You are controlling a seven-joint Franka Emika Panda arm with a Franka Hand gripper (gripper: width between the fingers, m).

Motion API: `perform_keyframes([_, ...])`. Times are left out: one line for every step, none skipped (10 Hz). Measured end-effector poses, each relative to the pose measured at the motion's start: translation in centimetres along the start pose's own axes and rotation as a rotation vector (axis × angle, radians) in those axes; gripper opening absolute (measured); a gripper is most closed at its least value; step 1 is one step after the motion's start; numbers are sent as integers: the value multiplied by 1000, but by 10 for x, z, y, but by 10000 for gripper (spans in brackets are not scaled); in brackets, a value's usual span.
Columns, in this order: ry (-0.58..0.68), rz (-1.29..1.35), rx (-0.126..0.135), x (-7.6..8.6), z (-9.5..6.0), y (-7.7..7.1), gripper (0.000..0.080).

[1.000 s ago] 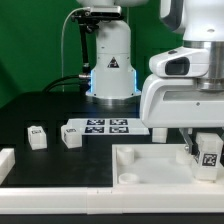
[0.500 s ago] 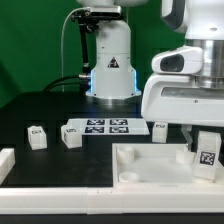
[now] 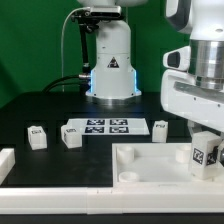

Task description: Assemble one leg

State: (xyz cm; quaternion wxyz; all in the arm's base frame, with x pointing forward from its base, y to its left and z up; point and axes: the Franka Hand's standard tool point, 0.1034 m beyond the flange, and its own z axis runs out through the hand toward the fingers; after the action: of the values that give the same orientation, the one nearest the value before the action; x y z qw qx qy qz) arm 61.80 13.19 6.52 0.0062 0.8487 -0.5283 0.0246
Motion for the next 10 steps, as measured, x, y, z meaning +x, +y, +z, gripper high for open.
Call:
perform_keyframes([-3, 97, 0, 0, 1, 0, 292])
perform_keyframes([-15, 202, 7, 0, 2, 0, 292])
perform_keyframes([-19, 249, 10, 0, 2, 0, 292])
perform_keyframes([-19, 206, 10, 0, 2, 0, 293])
perform_keyframes([-20, 182, 10, 0, 2, 0, 293])
perform_keyframes([-18, 125, 10, -1, 2, 0, 460])
perform_keyframes([-19, 3, 12, -2, 3, 0, 608])
perform_keyframes([-17, -132, 15, -2, 2, -1, 608])
perform_keyframes([-14, -275, 20, -1, 2, -1, 637])
perform_keyframes([-11, -421, 23, 0, 2, -2, 646])
